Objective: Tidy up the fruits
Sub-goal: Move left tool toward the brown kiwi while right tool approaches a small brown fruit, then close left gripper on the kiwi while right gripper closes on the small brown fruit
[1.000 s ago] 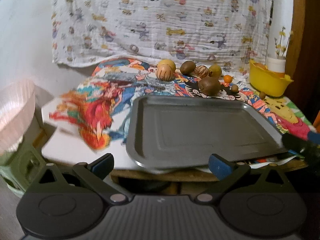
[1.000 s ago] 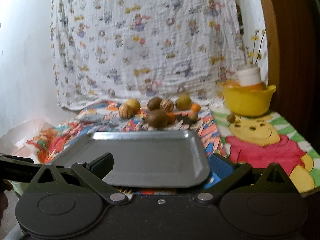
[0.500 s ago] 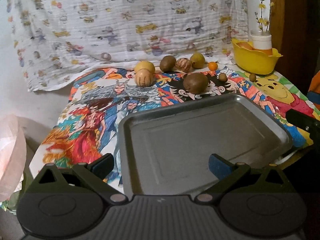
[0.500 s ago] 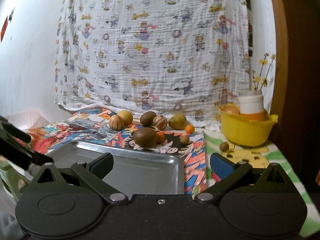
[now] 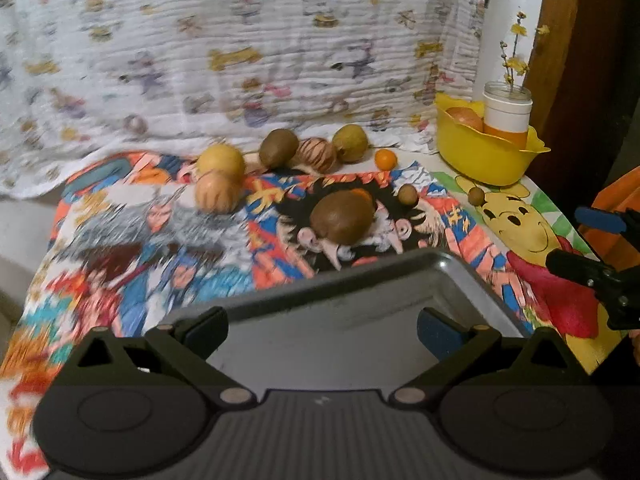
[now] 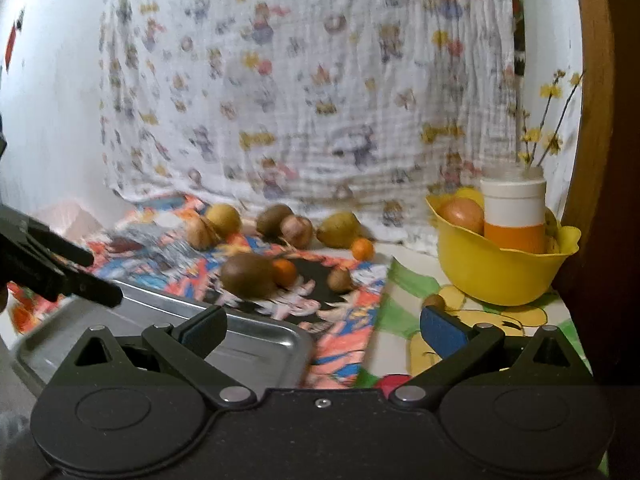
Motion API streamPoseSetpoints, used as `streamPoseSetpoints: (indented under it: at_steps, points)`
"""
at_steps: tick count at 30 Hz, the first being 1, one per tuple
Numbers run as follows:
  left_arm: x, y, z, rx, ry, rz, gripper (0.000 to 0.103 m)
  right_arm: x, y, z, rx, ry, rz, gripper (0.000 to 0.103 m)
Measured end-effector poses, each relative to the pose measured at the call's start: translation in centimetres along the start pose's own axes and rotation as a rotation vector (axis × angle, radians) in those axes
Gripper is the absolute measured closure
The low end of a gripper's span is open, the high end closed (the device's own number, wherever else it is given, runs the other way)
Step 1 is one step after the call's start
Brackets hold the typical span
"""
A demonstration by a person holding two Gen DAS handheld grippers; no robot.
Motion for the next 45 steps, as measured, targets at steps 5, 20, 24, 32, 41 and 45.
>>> streamPoseSetpoints:
  at_steps: [5, 20, 24, 32, 41, 45]
  points:
    - [-0.5, -1.9, -2.6, 0.007, 0.023, -0.014, 0.000, -2.3, 0.1, -1.8, 0.051, -0.007, -0.025, 0.001]
    - [-0.1, -5.4, -9.4, 0.045, 0.021, -0.038, 0.000, -1.4, -1.7, -11.6, 0.183, -0.140, 0.342, 0.001]
    - [0.0, -6.0, -11.3, 0.061, 0.041, -0.022, 0.001, -1.4, -1.9, -14.8, 0.217, -0.172, 0.363, 0.001]
    - [0.5, -6.2, -13.9, 0.087, 0.076, 0.011, 0.005, -0.8, -1.2, -18.2, 0.232, -0.194, 0.479, 0.004]
    - [0.8, -6.1, -15.1, 0.090, 0.137, 0.029, 0.016, -0.4, -1.3, -20.2, 0.267, -0.219, 0.488, 0.025]
    - [0.5, -6.3, -15.3, 0.079, 0.153, 0.020, 0.021, -0.7, -1.7, -21.0, 0.293, -0.234, 0.431, 0.047]
Point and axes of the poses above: each gripper's, at about its wrist camera, not at the fingertips, and z roughly against the way its jaws point, x to its left, y to its underside, the point moved 7 cm from there along -z, roughly the way its jaws point, and after that the axes turned 3 degrees about -z, right-handed, at the moved point
